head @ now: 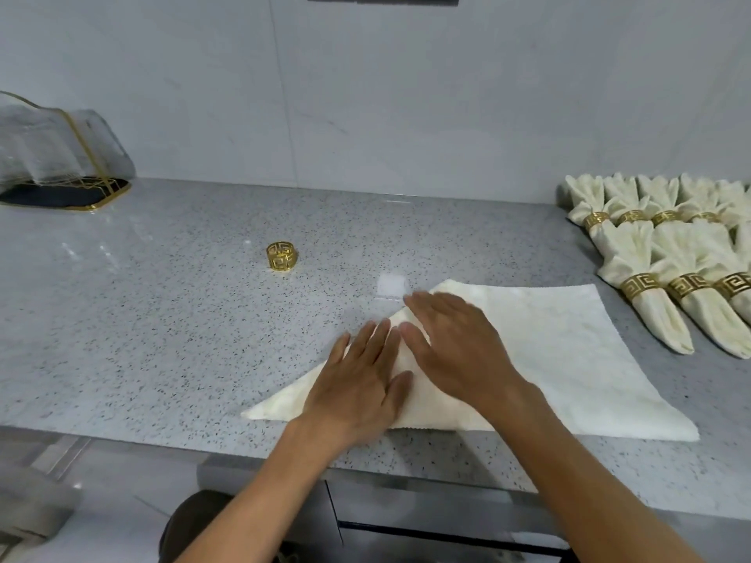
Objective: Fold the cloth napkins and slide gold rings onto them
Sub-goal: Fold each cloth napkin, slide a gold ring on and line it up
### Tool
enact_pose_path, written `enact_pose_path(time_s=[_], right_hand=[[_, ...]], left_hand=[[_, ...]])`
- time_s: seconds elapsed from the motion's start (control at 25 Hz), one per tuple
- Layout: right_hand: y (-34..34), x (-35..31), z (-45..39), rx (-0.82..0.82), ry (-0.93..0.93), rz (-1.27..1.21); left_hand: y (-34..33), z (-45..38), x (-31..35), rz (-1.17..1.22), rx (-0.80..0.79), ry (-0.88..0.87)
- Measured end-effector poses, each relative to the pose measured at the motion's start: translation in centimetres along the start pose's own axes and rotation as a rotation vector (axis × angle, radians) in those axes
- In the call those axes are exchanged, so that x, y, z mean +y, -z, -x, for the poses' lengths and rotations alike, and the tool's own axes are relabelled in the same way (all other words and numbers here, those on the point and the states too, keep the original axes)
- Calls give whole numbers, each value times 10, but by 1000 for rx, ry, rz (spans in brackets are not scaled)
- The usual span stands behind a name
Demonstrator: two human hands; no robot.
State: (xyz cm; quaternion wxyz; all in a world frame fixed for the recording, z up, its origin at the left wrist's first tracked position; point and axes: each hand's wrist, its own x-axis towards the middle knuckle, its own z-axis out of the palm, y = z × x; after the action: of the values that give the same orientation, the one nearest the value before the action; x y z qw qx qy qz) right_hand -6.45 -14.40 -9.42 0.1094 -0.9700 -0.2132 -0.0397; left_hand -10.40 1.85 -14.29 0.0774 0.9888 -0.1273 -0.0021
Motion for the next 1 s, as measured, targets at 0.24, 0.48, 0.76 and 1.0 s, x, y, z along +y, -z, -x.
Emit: enact_pose_path(time_s=[0.24,0.48,0.76,1.0], right_hand=[[-41,37,-25,-29,-59,-43],[-27,39,-22,-32,-59,-240],[39,170,20,123,-930,8],[38,188,24,153,-1003,-340]], left_hand=[[3,4,1,-47,-25,69],[2,1,0,-9,-73,56],[8,-12,-21,-24,-81,-29],[0,5,33,1,413,-152]])
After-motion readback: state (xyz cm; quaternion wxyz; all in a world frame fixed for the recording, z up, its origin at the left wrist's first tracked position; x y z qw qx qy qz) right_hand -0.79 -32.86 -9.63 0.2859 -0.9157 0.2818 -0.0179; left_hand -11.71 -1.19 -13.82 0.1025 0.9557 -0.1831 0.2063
